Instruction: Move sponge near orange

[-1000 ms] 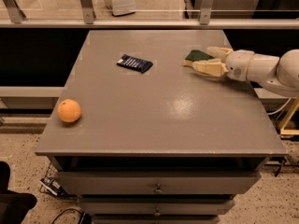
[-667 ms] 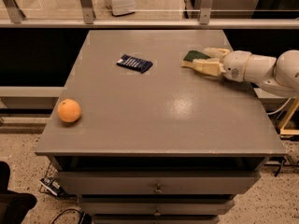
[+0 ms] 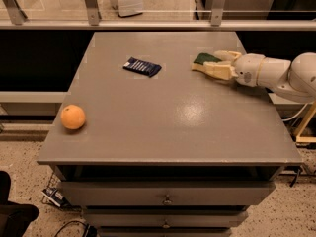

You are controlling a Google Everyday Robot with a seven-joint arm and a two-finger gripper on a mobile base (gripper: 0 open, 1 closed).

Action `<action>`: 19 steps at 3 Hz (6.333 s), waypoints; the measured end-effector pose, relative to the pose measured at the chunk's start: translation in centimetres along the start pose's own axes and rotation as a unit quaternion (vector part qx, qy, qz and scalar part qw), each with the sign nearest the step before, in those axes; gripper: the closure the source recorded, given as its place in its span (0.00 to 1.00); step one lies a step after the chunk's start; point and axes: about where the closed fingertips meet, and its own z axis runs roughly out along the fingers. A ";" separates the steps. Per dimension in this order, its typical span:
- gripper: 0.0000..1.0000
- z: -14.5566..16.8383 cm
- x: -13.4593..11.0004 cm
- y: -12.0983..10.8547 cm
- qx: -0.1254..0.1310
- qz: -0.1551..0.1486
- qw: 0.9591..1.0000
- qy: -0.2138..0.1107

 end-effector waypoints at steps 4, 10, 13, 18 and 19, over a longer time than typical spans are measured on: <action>1.00 0.0 -0.1 0.0 0.000 0.000 1.000 0.000; 1.00 0.6 -2.5 0.7 -0.010 -0.012 1.000 0.021; 1.00 0.5 -9.8 5.0 -0.026 -0.081 0.994 0.075; 1.00 -0.8 -4.8 25.6 -0.065 -0.101 0.991 0.062; 1.00 0.6 -4.0 27.9 -0.077 -0.099 0.991 0.051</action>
Offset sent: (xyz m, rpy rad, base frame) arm -0.0020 0.0251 0.0504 -0.1536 -0.0164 0.0265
